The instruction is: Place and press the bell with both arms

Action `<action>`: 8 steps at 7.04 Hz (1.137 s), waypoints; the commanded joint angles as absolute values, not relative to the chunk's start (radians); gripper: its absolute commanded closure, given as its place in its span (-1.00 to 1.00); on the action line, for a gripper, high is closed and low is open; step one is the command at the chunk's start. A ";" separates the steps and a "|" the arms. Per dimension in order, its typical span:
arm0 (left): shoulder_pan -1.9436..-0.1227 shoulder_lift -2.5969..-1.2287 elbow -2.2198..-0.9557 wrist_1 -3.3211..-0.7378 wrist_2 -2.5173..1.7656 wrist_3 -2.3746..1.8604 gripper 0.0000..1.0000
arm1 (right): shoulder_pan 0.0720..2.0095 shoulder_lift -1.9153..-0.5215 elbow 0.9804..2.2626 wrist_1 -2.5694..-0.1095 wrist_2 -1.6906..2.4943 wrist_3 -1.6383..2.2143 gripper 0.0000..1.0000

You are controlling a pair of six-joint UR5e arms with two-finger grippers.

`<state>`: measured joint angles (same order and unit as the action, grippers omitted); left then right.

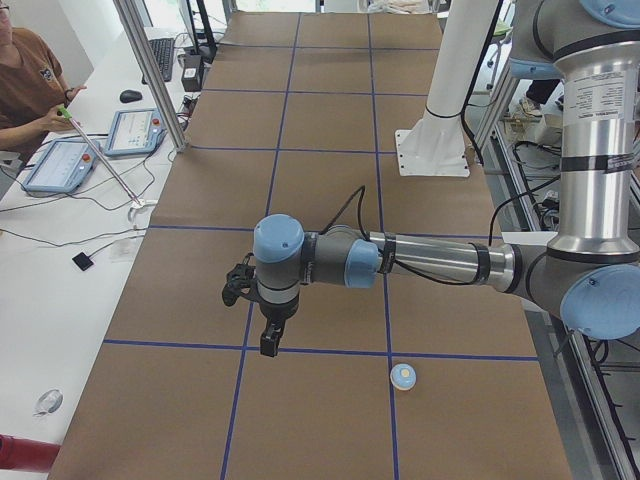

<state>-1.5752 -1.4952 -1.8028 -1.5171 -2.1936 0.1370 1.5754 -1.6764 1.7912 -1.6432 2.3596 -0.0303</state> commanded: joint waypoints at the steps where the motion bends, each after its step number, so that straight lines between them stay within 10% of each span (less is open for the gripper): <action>1: -1.557 -1.488 -1.999 -1.308 -2.134 0.056 -1.00 | 1.574 -1.663 1.807 -1.646 2.358 -0.031 -1.00; 8: -1.215 -1.101 -2.296 -1.511 -1.884 -0.928 -1.00 | 1.572 -1.678 1.813 -1.654 2.396 -0.028 -1.00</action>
